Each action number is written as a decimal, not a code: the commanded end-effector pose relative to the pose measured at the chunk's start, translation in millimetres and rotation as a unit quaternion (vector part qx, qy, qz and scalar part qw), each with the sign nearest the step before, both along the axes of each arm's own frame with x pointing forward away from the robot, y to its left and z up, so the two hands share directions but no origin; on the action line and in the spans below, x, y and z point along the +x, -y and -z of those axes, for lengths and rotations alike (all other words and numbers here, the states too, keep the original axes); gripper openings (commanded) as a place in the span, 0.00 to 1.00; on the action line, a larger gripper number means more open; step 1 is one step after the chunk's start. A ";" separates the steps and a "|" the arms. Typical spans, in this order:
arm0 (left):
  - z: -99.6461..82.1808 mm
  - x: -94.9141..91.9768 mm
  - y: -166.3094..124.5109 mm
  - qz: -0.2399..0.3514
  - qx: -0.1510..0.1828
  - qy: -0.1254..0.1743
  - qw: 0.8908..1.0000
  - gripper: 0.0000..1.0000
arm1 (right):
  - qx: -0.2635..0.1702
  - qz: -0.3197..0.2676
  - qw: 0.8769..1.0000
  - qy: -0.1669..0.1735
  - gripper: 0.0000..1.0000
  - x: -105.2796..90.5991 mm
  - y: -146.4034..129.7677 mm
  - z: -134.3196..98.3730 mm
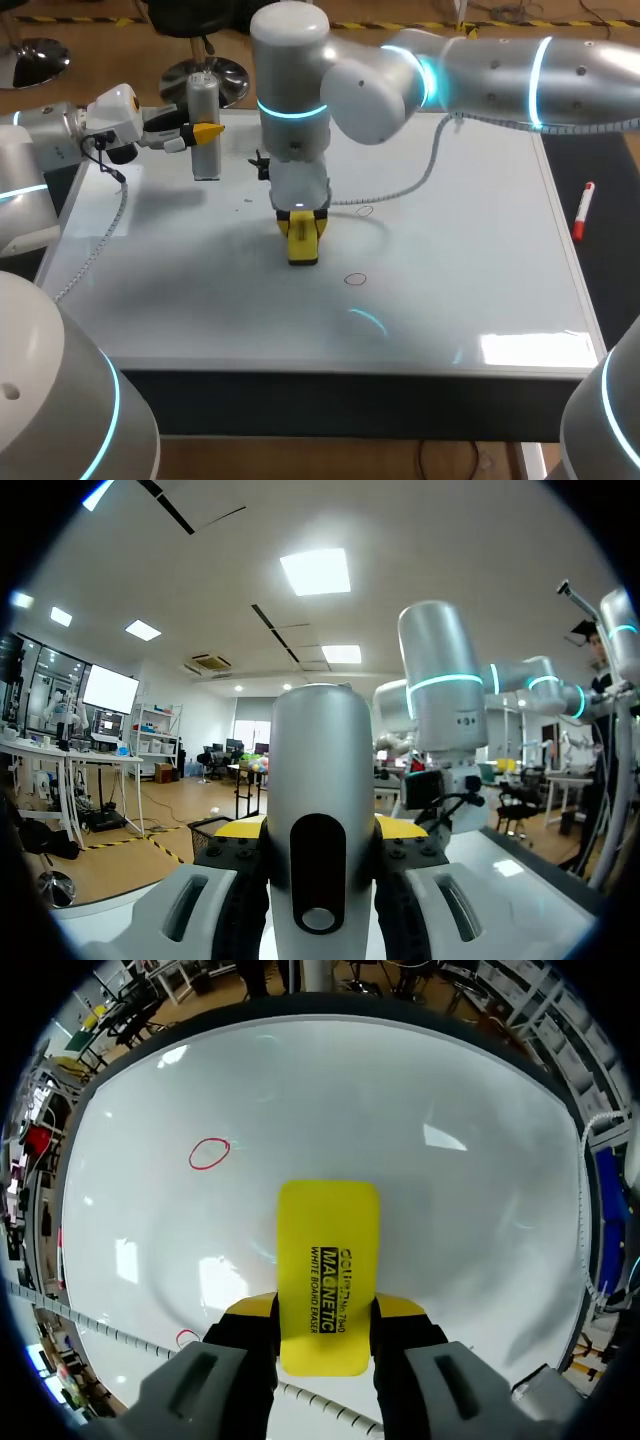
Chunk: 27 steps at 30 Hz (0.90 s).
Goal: Pick up the inspection probe, press it on each red-marked spot on the whiteboard one by one, put down the probe, pick up the eraser, and wipe off all the red marks.
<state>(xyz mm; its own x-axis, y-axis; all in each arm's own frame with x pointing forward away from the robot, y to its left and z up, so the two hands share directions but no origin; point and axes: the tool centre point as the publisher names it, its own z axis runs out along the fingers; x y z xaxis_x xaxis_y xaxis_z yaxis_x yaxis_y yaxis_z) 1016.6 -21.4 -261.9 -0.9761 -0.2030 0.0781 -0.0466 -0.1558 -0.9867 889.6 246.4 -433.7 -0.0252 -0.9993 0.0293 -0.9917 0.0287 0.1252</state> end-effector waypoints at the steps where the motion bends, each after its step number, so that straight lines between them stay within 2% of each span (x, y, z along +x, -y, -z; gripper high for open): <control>1: -0.7 -0.1 0.0 0.000 0.000 0.000 1.000 0.00 | 0.003 0.009 1.000 0.001 0.00 -1.1 18.6 14.1; 16: -0.7 -0.1 0.0 0.000 0.000 0.000 1.000 0.00 | -0.011 0.030 0.999 -0.004 0.00 -2.9 44.9 12.3; 23: -0.7 -0.1 0.0 0.000 0.000 0.000 1.000 0.00 | -0.011 0.017 1.000 0.013 0.00 3.7 42.0 -6.6; 27: -0.7 -0.1 0.0 0.000 0.000 0.000 1.000 0.00 | -0.007 0.007 1.000 0.025 0.00 9.2 36.3 -24.9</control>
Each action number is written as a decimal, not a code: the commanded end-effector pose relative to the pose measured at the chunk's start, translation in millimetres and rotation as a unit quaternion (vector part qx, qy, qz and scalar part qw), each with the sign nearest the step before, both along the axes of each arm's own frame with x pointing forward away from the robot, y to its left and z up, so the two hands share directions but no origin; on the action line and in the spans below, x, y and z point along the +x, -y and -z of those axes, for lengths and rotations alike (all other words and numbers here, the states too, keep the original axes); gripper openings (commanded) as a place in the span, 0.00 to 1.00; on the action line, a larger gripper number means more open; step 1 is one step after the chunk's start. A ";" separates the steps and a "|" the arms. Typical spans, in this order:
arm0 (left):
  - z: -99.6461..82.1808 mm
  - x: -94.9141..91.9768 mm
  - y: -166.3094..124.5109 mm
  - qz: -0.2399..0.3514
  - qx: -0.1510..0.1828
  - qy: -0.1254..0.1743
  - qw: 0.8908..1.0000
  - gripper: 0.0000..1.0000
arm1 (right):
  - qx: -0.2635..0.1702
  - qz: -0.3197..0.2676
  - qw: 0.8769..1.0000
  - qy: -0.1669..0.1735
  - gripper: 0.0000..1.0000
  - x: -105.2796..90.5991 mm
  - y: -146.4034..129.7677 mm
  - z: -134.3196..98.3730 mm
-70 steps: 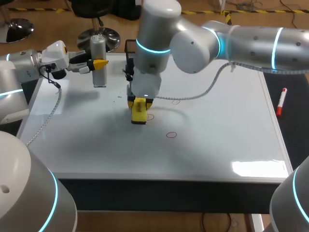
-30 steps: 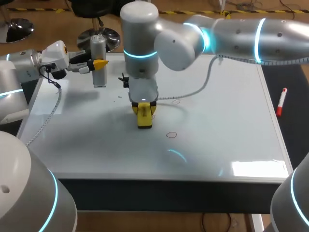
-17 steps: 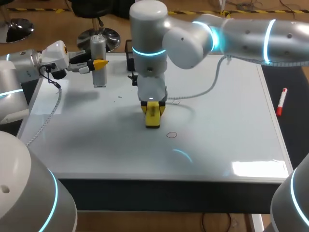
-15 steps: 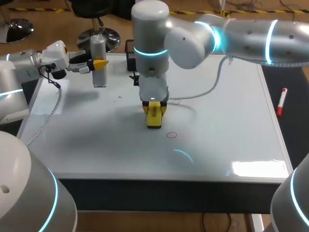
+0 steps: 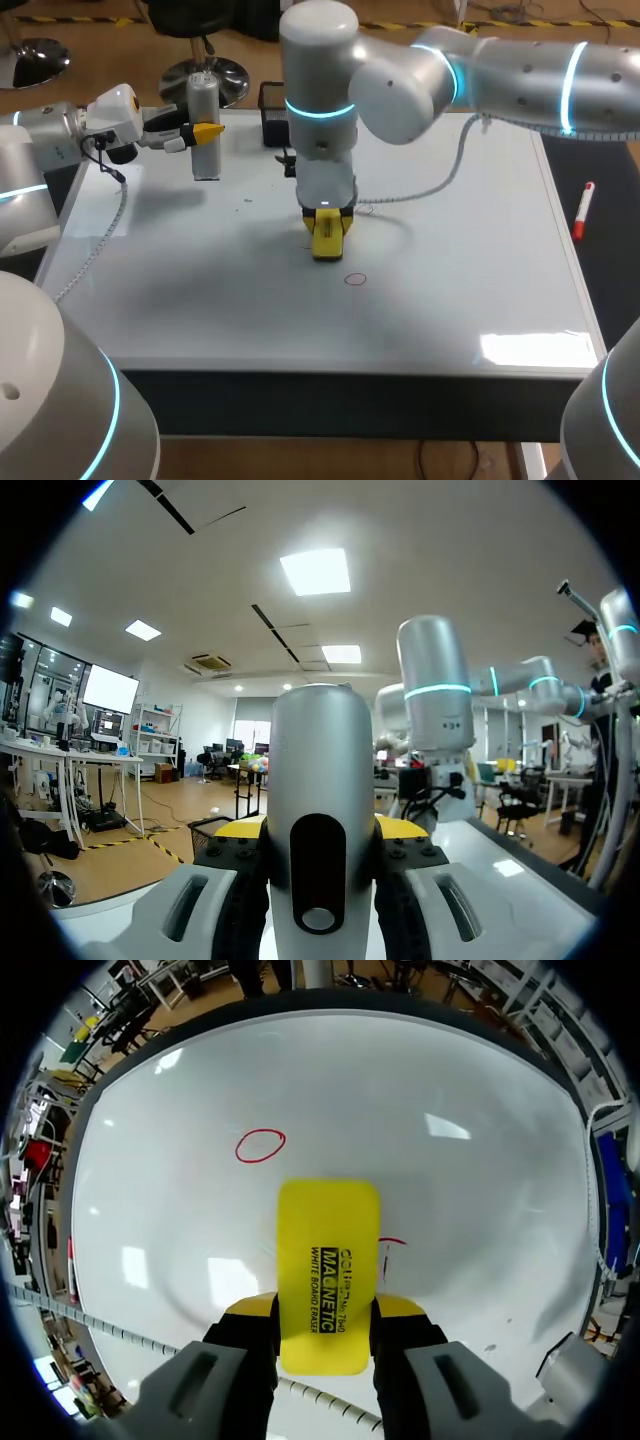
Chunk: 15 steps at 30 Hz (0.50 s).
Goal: Pick up the inspection probe, press it on each red-marked spot on the whiteboard one by one, put down the probe, pick up the eraser, and wipe off all the red marks.
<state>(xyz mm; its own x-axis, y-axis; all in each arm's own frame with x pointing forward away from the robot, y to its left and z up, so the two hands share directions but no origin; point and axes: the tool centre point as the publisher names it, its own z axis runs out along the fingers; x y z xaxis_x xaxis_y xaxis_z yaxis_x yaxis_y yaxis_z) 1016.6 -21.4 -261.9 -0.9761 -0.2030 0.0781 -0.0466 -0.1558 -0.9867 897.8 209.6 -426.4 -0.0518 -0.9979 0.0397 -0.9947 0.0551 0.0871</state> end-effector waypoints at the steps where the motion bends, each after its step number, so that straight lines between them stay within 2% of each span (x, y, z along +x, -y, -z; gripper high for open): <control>1: -0.7 -0.1 0.0 0.000 0.000 0.000 1.000 0.00 | -0.001 -0.010 1.000 0.012 0.00 2.4 -2.3 -23.0; 7: -0.7 -0.1 0.0 0.000 0.000 0.000 1.000 0.00 | 0.001 -0.025 0.999 0.044 0.00 6.2 -18.0 -47.0; 15: -0.7 -0.1 0.0 0.000 0.000 0.000 1.000 0.00 | -0.002 -0.037 0.998 0.056 0.00 1.4 -47.8 -46.7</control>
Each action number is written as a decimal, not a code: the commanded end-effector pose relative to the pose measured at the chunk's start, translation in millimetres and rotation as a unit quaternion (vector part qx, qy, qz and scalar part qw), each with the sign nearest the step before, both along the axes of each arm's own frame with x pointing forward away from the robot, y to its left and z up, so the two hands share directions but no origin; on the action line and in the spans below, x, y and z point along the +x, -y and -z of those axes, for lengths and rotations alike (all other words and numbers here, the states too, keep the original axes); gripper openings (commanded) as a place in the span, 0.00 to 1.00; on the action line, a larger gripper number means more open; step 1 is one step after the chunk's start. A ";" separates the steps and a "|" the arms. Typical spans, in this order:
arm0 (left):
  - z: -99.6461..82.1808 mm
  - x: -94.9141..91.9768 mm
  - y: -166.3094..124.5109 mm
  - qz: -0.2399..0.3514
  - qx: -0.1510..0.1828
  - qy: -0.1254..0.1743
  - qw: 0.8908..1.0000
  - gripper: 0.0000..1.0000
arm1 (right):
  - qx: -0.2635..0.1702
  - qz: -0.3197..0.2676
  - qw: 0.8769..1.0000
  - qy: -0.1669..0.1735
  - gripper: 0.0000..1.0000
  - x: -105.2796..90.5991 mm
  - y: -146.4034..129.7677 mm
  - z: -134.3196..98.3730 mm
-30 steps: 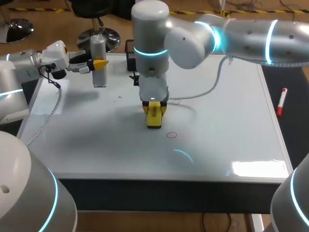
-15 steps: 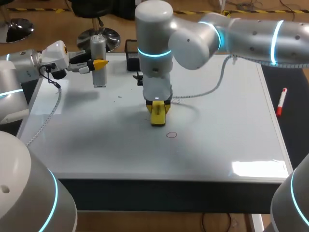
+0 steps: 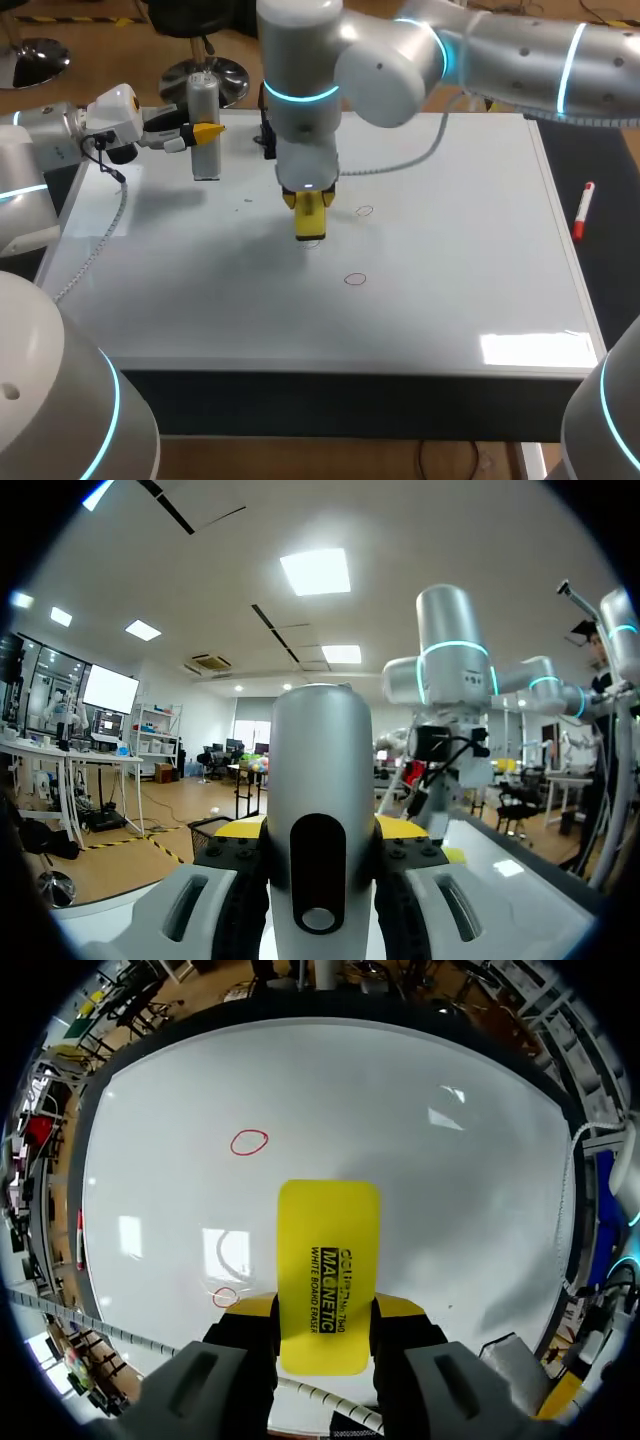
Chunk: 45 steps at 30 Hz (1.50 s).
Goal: Pick up the inspection probe, press it on each red-marked spot on the whiteboard one by one, put down the probe, pick up the eraser, and wipe off all the red marks.
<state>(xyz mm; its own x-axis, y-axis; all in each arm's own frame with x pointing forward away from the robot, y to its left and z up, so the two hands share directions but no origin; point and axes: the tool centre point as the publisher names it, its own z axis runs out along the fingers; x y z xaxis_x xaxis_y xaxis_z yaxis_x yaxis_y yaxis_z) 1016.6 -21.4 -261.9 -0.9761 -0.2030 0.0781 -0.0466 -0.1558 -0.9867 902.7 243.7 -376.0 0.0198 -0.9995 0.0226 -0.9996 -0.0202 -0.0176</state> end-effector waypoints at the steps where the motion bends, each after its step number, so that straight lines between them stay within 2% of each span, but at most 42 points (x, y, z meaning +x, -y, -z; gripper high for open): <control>1: -0.7 -0.1 0.0 0.000 0.000 0.000 1.000 0.00 | -0.007 0.000 1.000 0.004 0.00 -6.0 -17.2 5.0; 6: -0.7 -0.1 0.0 0.000 0.000 0.000 1.000 0.00 | -0.007 0.009 1.000 0.007 0.00 -18.3 -30.8 14.9; 13: -0.7 -0.1 0.0 0.000 0.000 0.000 1.000 0.00 | 0.001 0.015 1.000 -0.006 0.00 -30.0 -38.7 28.2; 34: -0.7 -0.1 0.0 0.000 0.000 0.000 1.000 0.00 | 0.016 0.025 0.999 -0.034 0.00 -32.1 -32.1 57.2; 45: -0.7 -0.1 0.0 0.000 0.000 0.000 1.000 0.00 | 0.010 0.036 0.998 -0.048 0.00 -38.7 -16.2 66.6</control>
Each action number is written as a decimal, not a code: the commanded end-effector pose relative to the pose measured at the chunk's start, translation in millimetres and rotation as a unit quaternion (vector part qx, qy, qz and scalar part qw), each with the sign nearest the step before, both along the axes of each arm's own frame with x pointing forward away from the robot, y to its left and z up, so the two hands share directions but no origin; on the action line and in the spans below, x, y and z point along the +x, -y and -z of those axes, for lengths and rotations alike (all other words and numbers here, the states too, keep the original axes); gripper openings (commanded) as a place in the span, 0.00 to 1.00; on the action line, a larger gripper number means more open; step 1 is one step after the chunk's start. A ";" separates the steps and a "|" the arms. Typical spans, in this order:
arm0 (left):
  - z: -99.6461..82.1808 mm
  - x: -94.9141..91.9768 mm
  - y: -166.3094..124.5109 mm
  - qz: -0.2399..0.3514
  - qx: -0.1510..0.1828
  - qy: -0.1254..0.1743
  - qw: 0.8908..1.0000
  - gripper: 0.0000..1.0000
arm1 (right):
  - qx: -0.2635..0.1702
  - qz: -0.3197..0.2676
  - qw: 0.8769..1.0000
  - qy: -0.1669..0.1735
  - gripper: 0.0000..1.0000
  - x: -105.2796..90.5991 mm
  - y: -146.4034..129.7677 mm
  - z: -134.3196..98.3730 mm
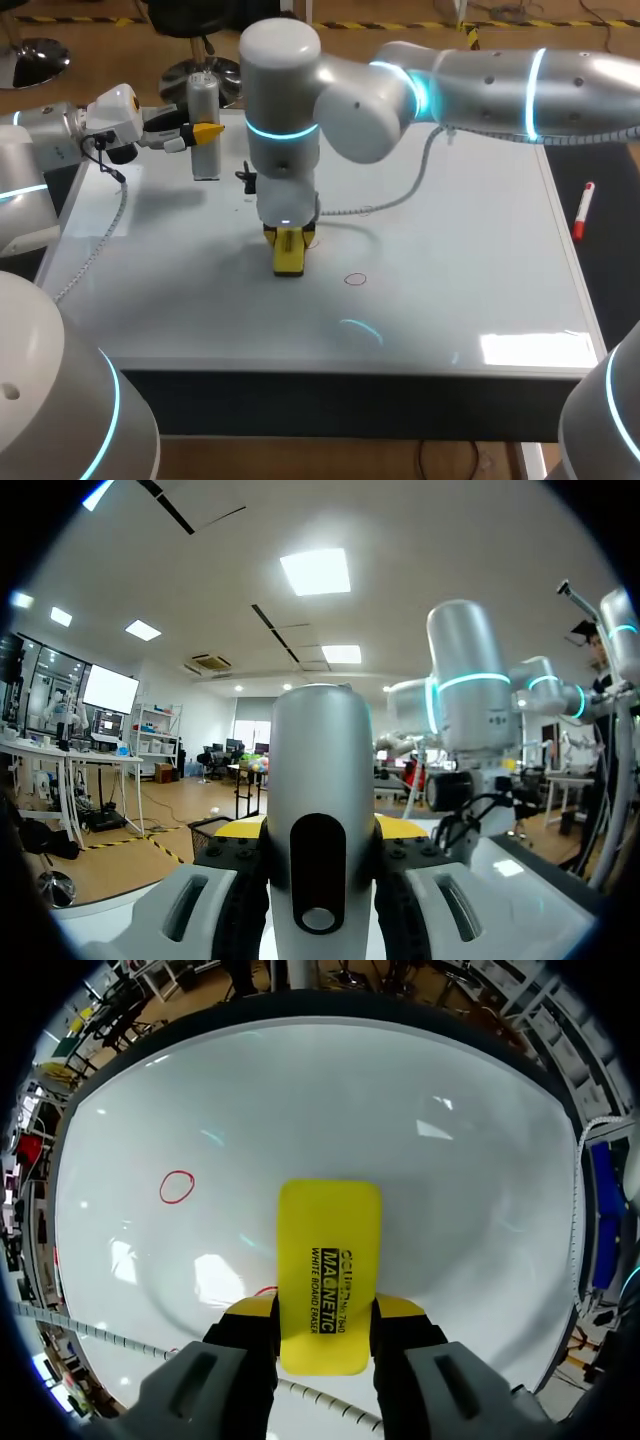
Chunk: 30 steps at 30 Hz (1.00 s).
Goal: Pick up the inspection probe, press it on each red-marked spot on the whiteboard one by one, put down the probe, pick up the eraser, and wipe off all the red marks.
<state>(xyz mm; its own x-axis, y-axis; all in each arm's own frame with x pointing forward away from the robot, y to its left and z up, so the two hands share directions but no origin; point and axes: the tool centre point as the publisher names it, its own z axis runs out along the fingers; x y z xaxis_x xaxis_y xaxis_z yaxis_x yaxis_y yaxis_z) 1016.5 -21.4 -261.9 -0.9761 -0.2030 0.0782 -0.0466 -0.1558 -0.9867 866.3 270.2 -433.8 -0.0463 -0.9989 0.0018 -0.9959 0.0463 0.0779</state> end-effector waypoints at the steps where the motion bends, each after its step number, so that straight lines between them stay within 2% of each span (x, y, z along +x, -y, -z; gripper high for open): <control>1: -0.7 -0.1 0.0 0.000 0.000 0.000 1.000 0.00 | -0.003 0.005 1.000 -0.001 0.00 -3.8 12.9 9.3; 10: -0.7 -0.1 0.0 0.000 0.000 0.000 1.000 0.00 | -0.013 0.028 0.999 -0.010 0.00 -14.4 36.4 12.0; 21: -0.7 -0.1 0.0 0.000 0.000 0.000 1.000 0.00 | -0.022 0.038 0.999 -0.017 0.00 -22.6 50.5 12.3; 24: -0.7 -0.1 0.0 0.000 0.000 0.000 1.000 0.00 | -0.020 0.039 0.999 0.000 0.00 -18.0 50.0 -0.6; 30: -0.7 -0.1 0.0 0.000 0.000 0.000 1.000 0.00 | -0.009 0.023 0.998 0.050 0.00 -1.5 42.3 -48.9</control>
